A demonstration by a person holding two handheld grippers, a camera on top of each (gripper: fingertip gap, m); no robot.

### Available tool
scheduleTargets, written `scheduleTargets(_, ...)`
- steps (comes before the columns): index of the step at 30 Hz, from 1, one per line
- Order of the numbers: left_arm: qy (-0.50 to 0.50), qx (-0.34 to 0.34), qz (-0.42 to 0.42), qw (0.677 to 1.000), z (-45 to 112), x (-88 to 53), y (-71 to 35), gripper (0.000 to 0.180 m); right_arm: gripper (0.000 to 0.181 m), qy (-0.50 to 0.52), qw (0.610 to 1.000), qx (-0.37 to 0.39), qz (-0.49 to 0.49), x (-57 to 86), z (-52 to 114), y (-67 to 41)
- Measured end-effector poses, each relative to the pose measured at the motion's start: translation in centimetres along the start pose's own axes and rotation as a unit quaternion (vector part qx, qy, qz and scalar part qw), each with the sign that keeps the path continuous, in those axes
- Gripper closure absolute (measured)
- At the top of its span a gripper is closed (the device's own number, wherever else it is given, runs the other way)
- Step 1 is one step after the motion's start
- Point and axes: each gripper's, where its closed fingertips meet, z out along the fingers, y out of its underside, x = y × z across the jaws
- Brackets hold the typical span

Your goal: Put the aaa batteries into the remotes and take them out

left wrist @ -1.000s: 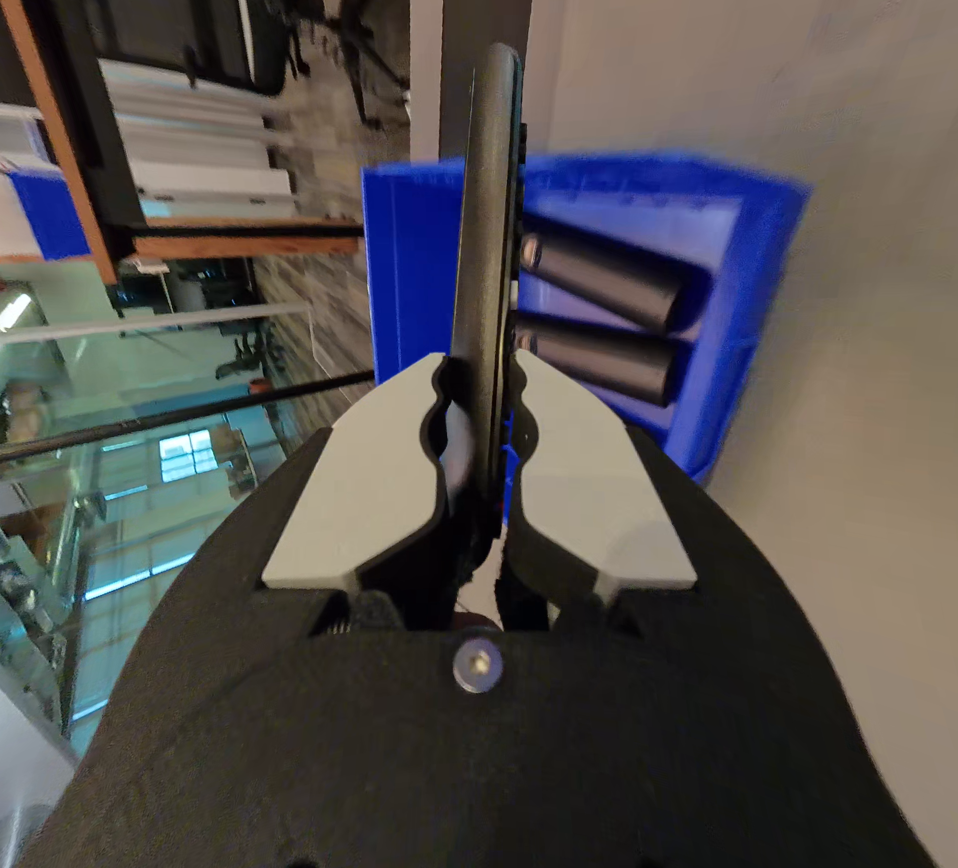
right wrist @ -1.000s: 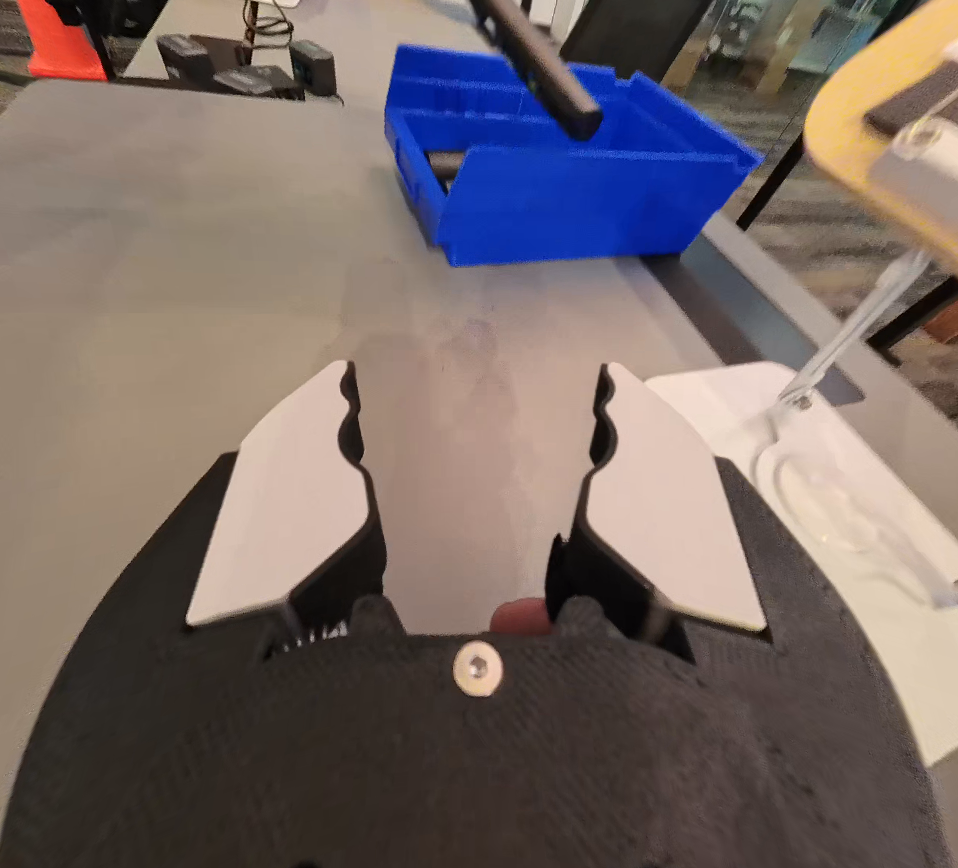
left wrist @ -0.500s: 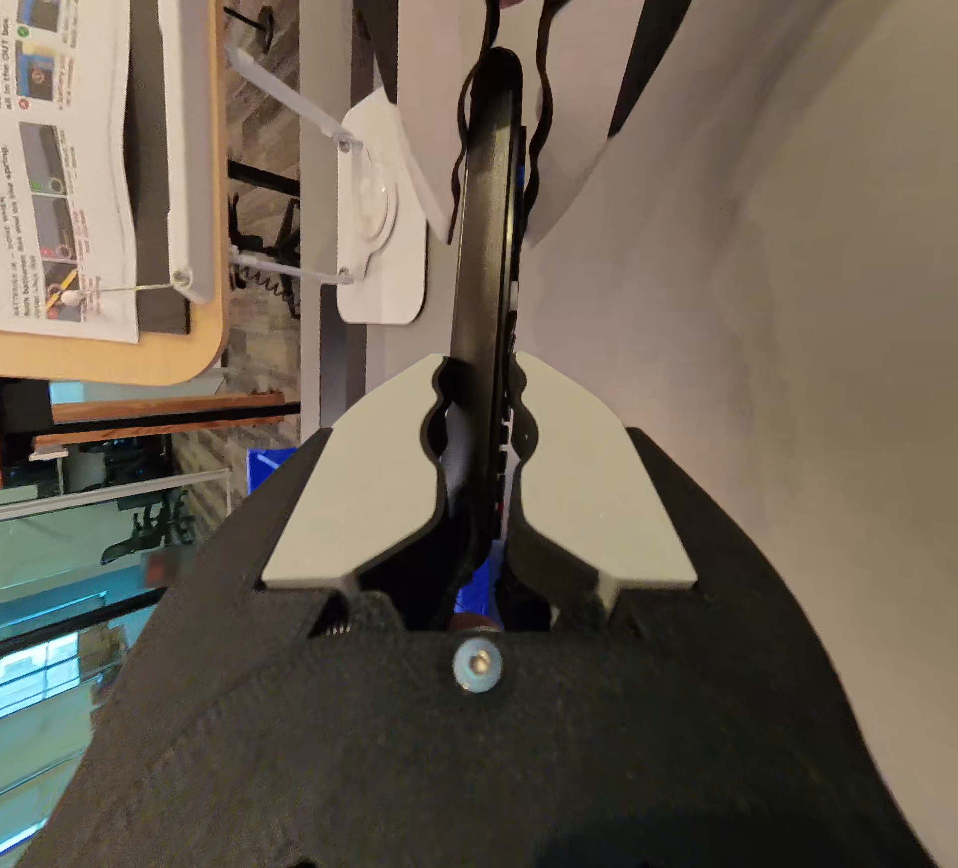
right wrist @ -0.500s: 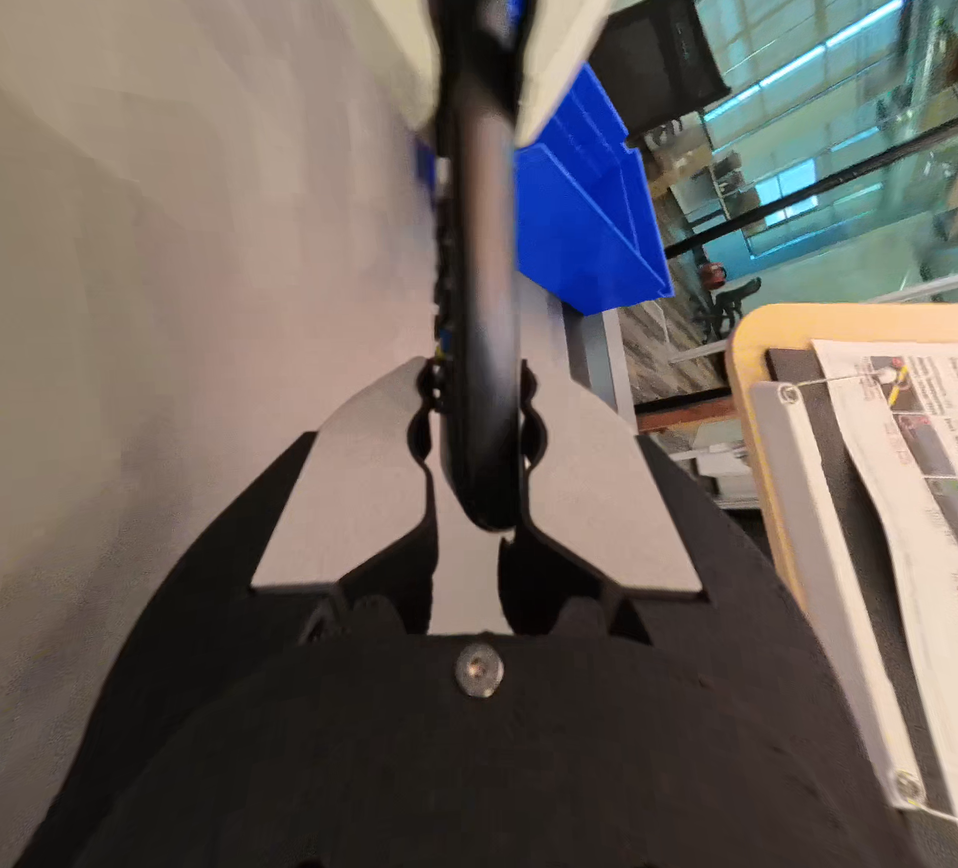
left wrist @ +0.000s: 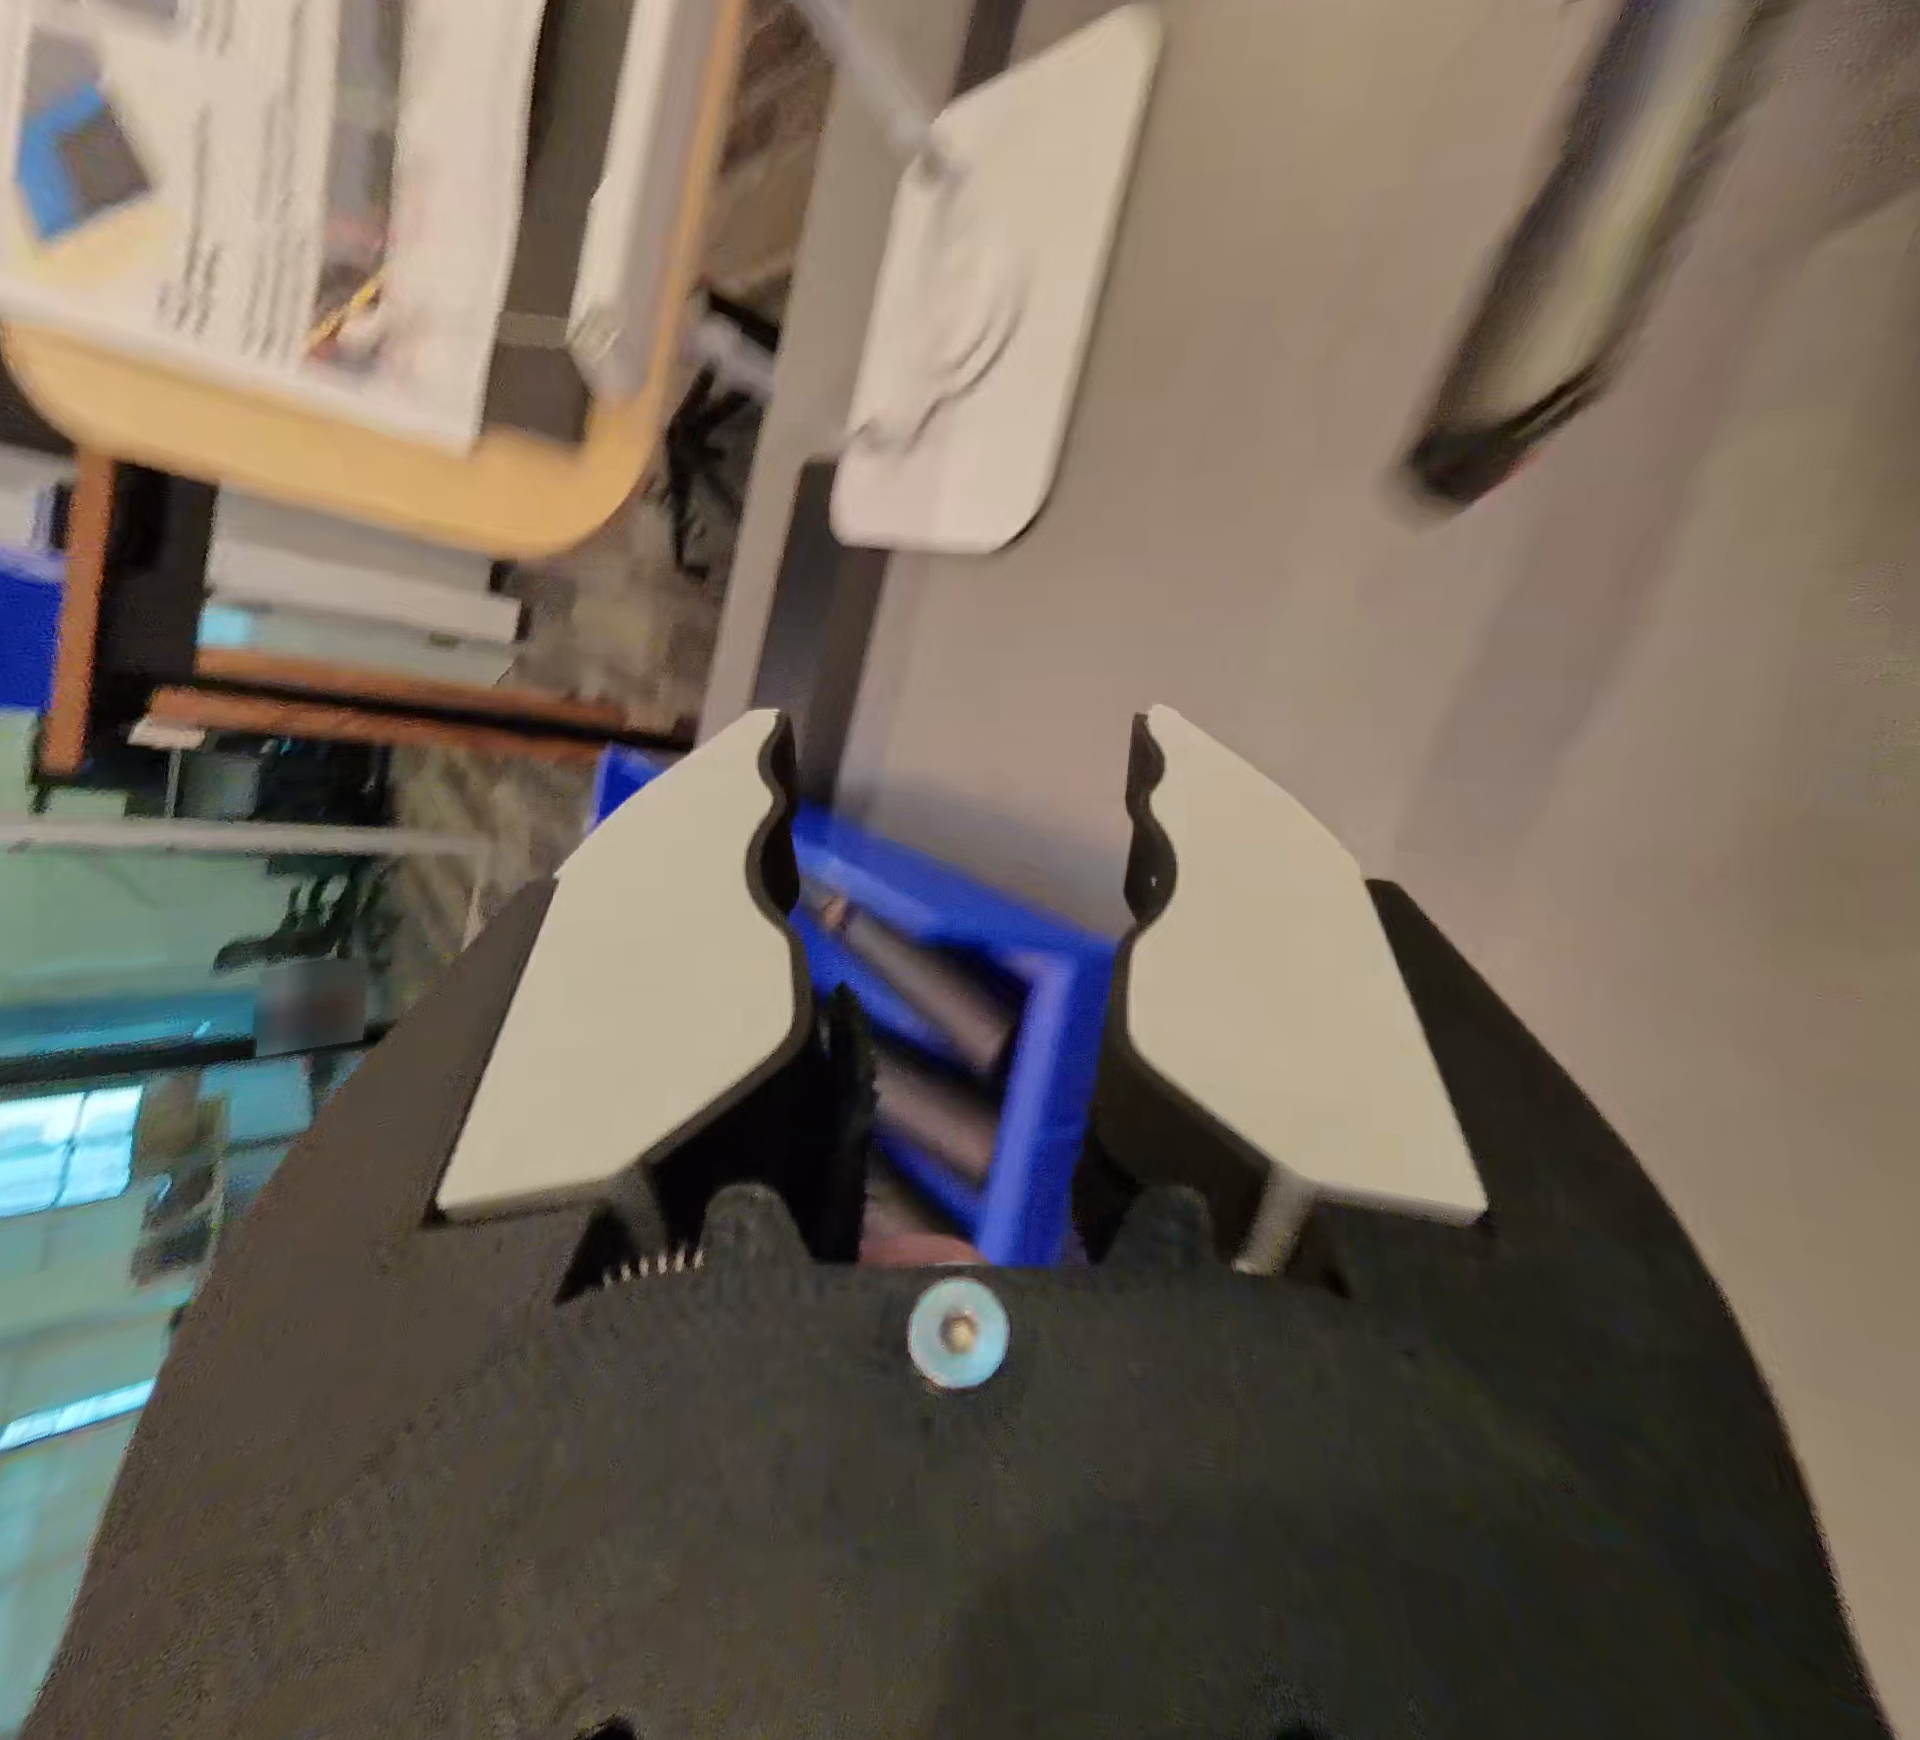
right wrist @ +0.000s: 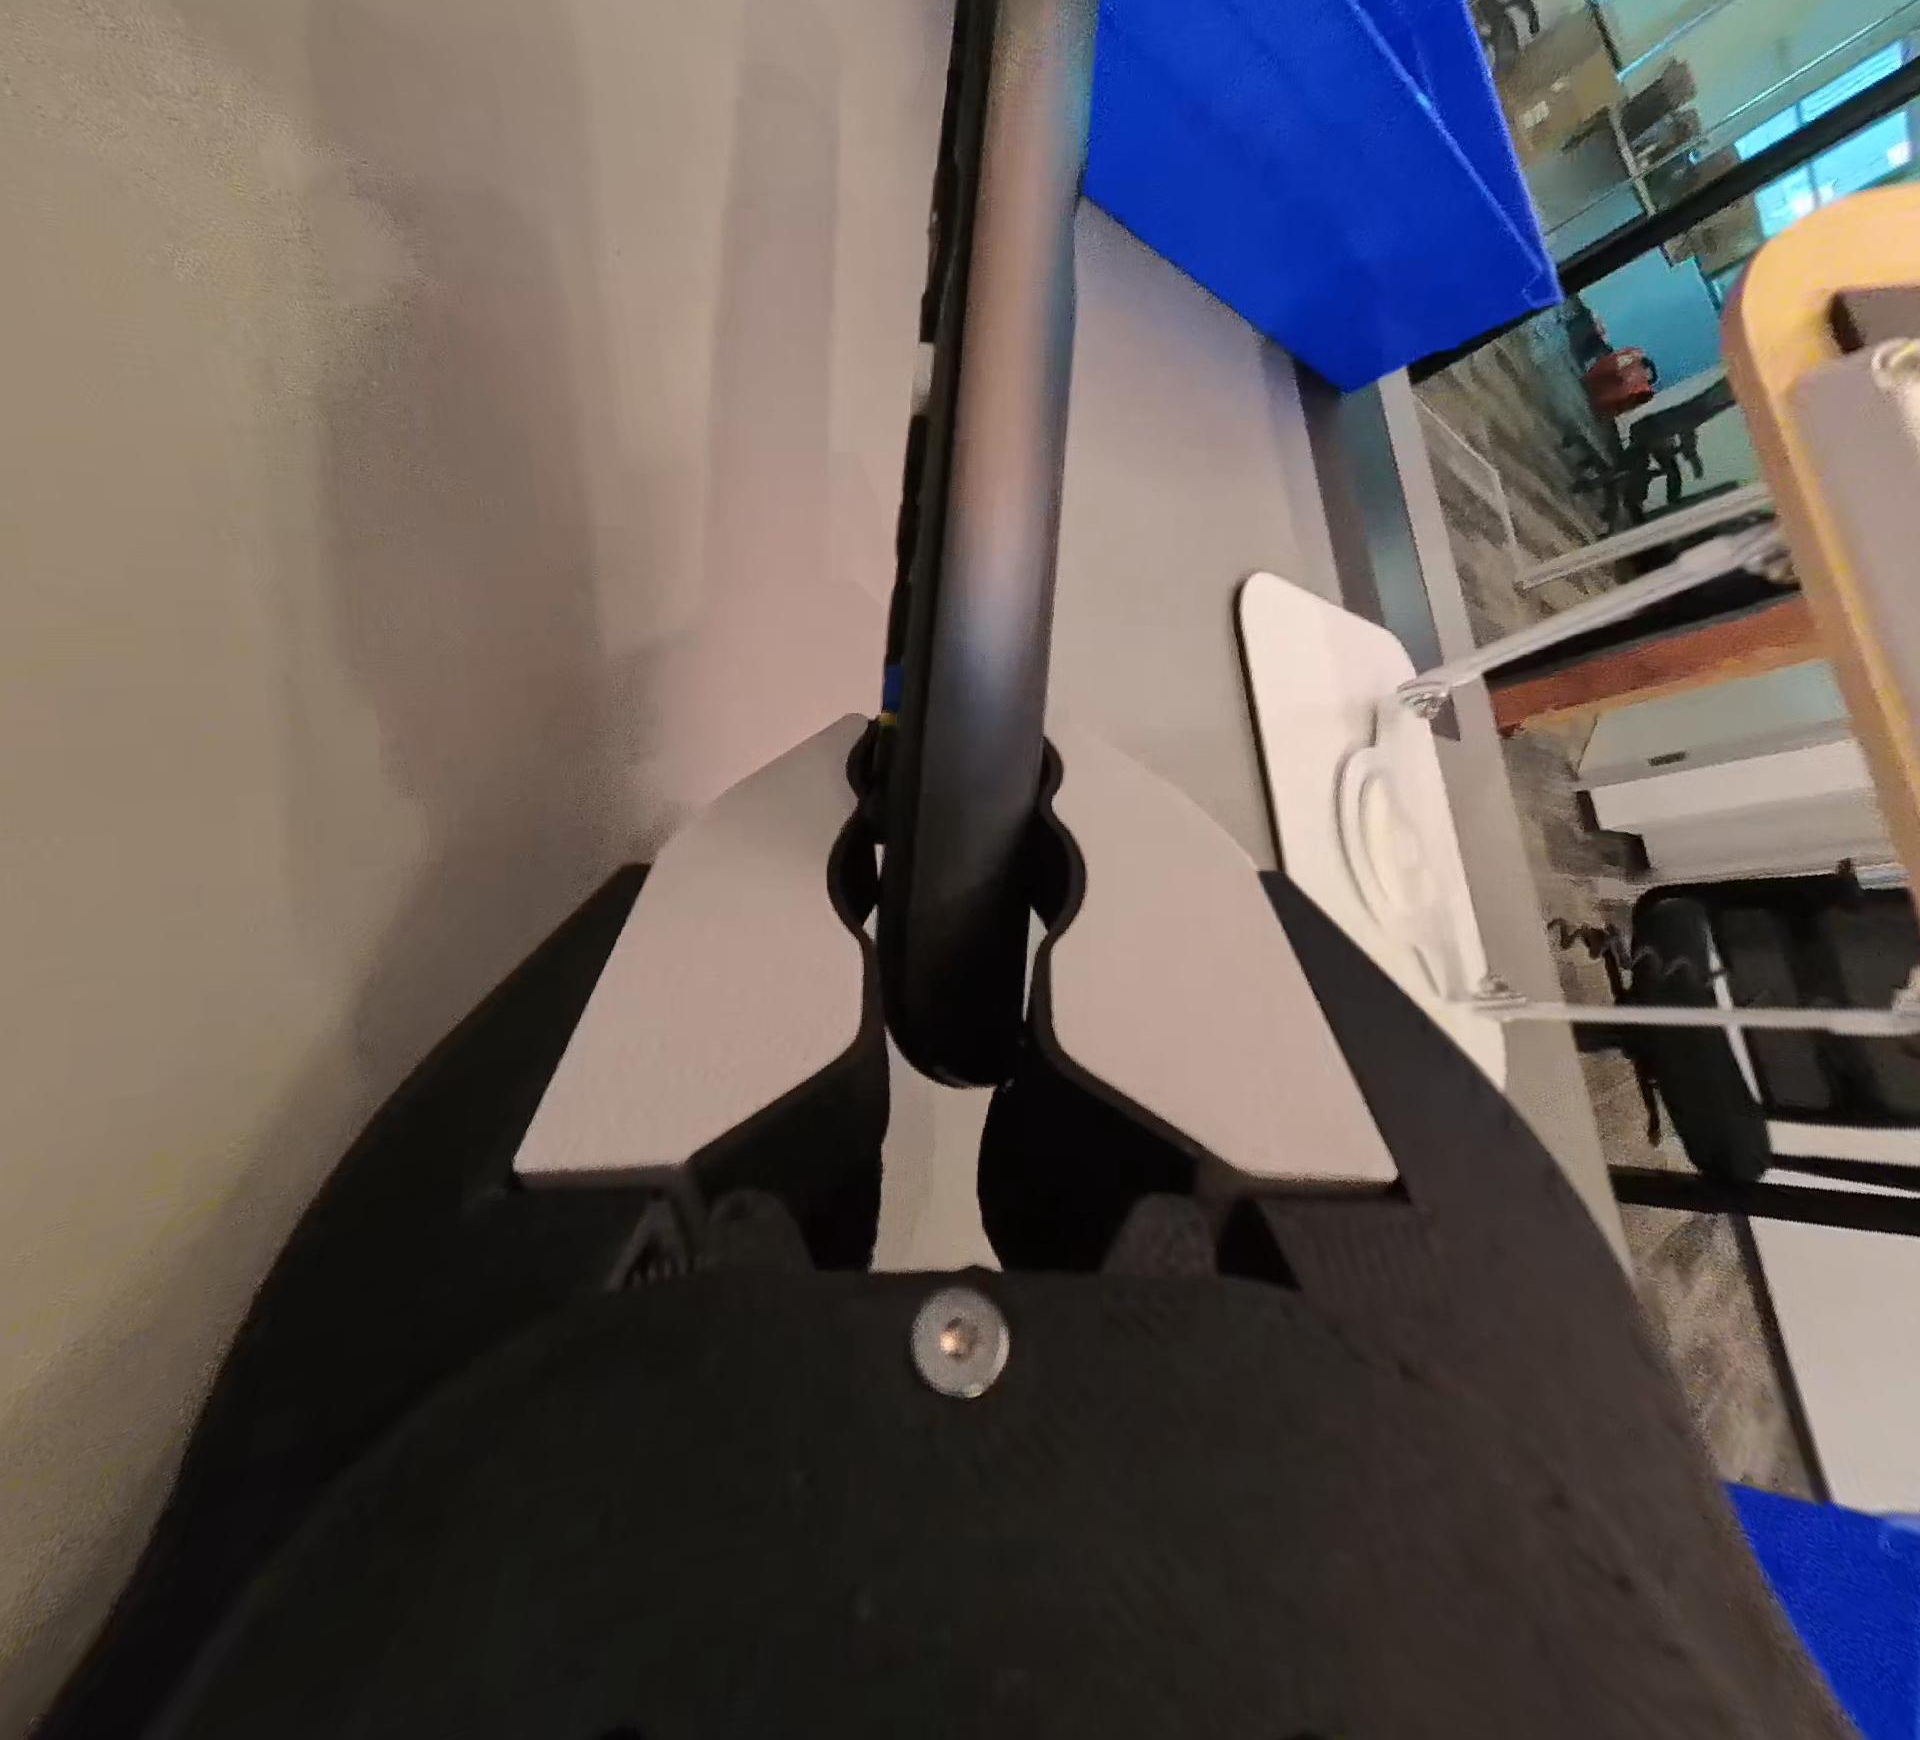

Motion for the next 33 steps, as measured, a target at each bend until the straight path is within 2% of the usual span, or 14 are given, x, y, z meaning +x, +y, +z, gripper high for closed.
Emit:
scheduleTargets(3,0.007,-0.021,-0.048,0.999,1.5,-5.9,6.1,0.122,0.156,-0.008,1.000,-0.007,0.017,-0.1,0.2,1.2)
scheduleTargets(6,0.023,-0.113,-0.032,0.993,6.1,-10.3,14.3,0.123,0.156,-0.032,0.998,0.019,0.055,-0.4,0.6,1.2)
scheduleTargets(8,0.065,-0.142,-0.047,0.987,9.4,-11.5,18.1,0.122,0.156,-0.036,0.997,0.021,0.063,-0.4,0.7,1.6)
scheduleTargets(10,0.080,-0.165,-0.052,0.982,12.3,-12.9,20.7,0.130,0.156,-0.048,0.996,0.030,0.076,-0.5,0.8,1.7)
scheduleTargets(19,0.184,-0.260,-0.026,0.948,19.9,-12.9,27.6,0.141,0.156,-0.061,0.991,0.046,0.114,0.0,0.9,2.1)
scheduleTargets(21,0.208,-0.250,-0.040,0.945,20.6,-12.3,27.4,0.146,0.156,-0.062,0.990,0.048,0.115,0.0,0.9,2.0)
scheduleTargets(25,0.229,-0.254,-0.041,0.939,21.3,-12.4,27.8,0.167,0.156,-0.063,0.990,0.054,0.118,0.1,0.8,1.9)
scheduleTargets(30,0.265,-0.239,-0.081,0.931,21.4,-12.2,27.7,0.168,0.156,-0.065,0.989,0.056,0.121,0.1,0.7,1.9)
scheduleTargets(33,0.267,-0.237,-0.075,0.931,21.4,-12.2,27.6,0.168,0.156,-0.063,0.989,0.055,0.121,0.2,0.7,1.9)
